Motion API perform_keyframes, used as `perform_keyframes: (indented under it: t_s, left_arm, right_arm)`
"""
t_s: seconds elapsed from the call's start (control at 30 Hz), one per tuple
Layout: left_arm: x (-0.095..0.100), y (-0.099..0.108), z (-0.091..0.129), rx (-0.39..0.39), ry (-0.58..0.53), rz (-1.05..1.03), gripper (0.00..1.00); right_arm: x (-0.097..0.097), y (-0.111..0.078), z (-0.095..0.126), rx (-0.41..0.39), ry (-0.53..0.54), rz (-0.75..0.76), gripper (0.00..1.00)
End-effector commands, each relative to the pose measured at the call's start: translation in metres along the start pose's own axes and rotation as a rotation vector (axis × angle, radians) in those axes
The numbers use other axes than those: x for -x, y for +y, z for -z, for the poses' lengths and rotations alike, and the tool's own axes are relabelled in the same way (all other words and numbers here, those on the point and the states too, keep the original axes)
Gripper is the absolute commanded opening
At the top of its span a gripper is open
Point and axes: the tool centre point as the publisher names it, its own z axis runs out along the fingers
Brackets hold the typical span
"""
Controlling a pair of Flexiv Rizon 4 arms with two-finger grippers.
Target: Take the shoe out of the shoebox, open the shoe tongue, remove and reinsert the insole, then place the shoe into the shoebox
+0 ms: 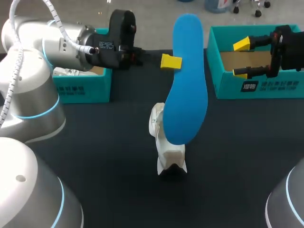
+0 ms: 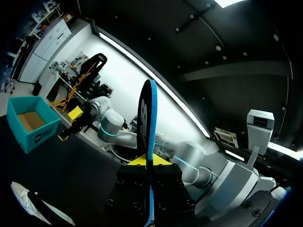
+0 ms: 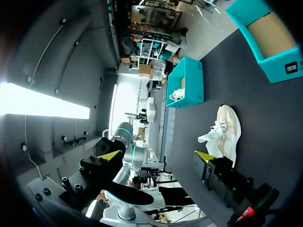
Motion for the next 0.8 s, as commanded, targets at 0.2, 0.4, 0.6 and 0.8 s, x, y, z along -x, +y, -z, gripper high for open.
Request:
perform_keyframes:
  t_s: [0.2,0.4,0.6,0.8]
  left_arm:
    - [0.029,0.007,0.008,0.085,-0.136,-0.411,0.00]
    - [0.043,0.011,0.008,0.184,-0.146,-0.701,0.00]
    - [0.047,0.007,0.003,0.134,-0.159,-0.638,0.00]
    - [0.047,0.007,0.003,0.134,-0.159,-0.638,0.00]
  right_arm:
    - [0.000,0.001,-0.002,0.000,-0.001,0.000,1.00]
    - [0.000,0.001,-0.002,0.000,-0.001,0.000,1.00]
    - [0.000,0.001,-0.002,0.000,-0.001,0.000,1.00]
    - [0.000,0.001,-0.002,0.000,-0.001,0.000,1.00]
